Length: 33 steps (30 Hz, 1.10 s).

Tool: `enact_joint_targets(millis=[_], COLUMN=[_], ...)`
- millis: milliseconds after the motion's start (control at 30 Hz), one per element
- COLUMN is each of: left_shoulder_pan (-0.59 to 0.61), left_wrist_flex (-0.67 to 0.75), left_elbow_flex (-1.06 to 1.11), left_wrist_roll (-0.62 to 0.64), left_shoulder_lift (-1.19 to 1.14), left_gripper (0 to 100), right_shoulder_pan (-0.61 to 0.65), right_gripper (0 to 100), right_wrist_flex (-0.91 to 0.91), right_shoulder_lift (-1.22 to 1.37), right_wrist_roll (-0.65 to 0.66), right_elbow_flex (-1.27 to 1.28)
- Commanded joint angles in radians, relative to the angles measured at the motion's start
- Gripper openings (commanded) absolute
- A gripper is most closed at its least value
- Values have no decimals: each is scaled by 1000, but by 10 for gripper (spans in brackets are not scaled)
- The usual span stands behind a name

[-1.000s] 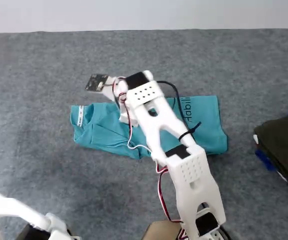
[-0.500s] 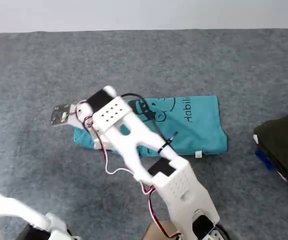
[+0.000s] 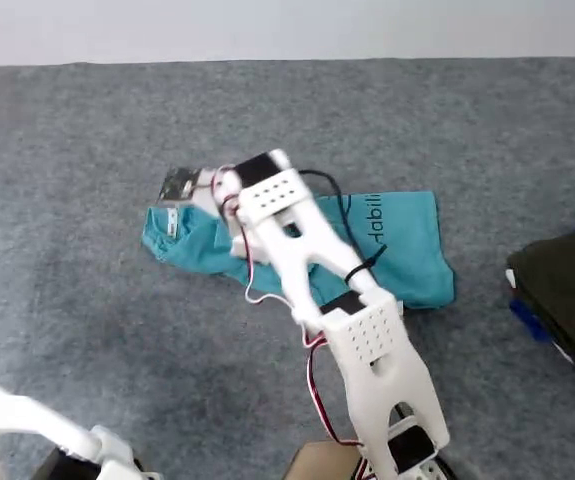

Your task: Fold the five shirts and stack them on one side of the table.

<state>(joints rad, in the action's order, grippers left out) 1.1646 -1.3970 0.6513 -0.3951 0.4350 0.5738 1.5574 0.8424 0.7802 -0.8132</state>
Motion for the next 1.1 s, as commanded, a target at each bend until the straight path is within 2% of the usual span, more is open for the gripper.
enact_joint_targets(millis=[0, 267, 467, 667, 833, 933, 1067], left_shoulder_pan=[-3, -3, -3, -3, -3, -3, -5], left_wrist_flex=[29, 29, 29, 26, 28, 28, 28], left_elbow_flex=[-5, -5, -5, -12, -12, -12, -12], left_wrist_roll=[-9, -9, -9, -9, -9, -9, -9], left_shoulder_lift=[38, 38, 38, 38, 38, 38, 38], left_gripper=[8, 8, 8, 8, 8, 8, 8], right_shoulder_pan=[-28, 33, 62, -35, -97, -84, 1], right_gripper=[190, 190, 190, 190, 190, 190, 190], right_wrist_flex=[8, 82, 45, -85, -90, -25, 108], right_shoulder_lift=[-61, -61, -38, 81, 93, 88, 96], right_wrist_roll=[9, 8, 8, 12, 9, 9, 5], right_elbow_flex=[-114, -190, -189, -193, -267, -322, -423])
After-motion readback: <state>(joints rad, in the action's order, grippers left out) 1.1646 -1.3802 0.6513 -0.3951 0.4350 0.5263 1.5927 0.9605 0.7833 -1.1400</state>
